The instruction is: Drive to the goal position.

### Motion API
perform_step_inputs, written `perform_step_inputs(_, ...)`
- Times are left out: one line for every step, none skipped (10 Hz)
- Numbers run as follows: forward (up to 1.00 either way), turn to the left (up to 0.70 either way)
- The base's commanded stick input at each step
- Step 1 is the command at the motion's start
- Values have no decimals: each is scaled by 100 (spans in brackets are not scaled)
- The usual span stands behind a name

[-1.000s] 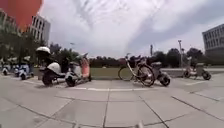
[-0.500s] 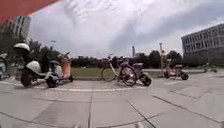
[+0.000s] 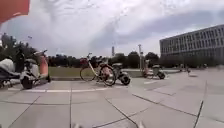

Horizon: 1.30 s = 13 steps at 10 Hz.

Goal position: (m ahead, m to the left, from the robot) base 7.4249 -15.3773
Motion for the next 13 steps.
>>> perform_step_inputs(0,-70)
perform_step_inputs(0,-70)
perform_step_inputs(0,-70)
perform_step_inputs(0,-70)
perform_step_inputs(10,-79)
perform_step_inputs(41,-62)
perform_step_inputs(70,-14)
perform_step_inputs(70,-14)
perform_step_inputs(70,-14)
perform_step_inputs(70,-14)
perform_step_inputs(70,-14)
perform_step_inputs(70,-14)
perform_step_inputs(70,-14)
